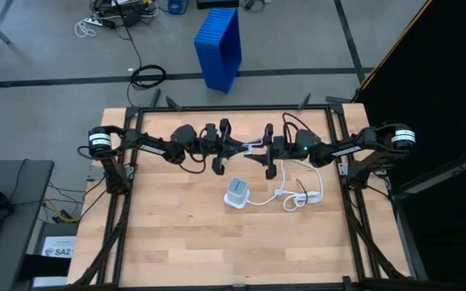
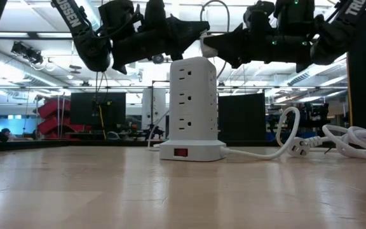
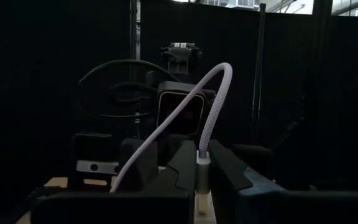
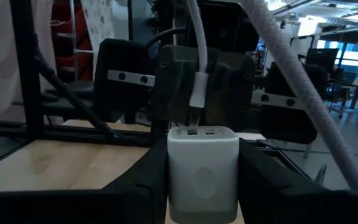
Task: Plug in charger
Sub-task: Insert the white charger cable into the white charger adapter
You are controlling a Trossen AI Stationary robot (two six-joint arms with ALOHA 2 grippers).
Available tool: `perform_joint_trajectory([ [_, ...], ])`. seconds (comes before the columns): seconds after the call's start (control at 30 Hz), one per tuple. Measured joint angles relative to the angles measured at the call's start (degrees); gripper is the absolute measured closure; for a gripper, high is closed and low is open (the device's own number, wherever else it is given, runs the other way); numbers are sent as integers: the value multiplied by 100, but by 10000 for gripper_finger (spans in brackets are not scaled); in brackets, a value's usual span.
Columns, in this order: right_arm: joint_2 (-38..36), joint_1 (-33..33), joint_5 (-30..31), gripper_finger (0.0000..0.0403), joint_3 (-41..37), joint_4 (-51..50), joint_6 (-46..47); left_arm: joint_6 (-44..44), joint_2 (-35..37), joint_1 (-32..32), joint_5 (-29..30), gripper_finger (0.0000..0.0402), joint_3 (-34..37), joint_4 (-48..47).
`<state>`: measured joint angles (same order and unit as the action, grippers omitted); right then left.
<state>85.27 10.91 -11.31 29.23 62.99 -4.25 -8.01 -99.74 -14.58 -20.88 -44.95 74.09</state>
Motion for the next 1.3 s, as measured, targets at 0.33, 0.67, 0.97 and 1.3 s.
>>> perform_joint_trajectory([
  [0.33, 64, -114, 122, 293, 93, -58, -7, 15, -4, 7, 47, 400, 0, 32],
  [0.67, 822, -141, 109, 293, 694, 3, -174, -85, -4, 7, 45, 400, 15, -47],
  [0.97, 476, -137, 303, 293, 141, 677, -74, -186, 164, -191, -173, 400, 20, -24],
  [1.3, 481, -130, 308, 293, 111, 620, -28, -166, 56, -183, -160, 400, 15, -211],
])
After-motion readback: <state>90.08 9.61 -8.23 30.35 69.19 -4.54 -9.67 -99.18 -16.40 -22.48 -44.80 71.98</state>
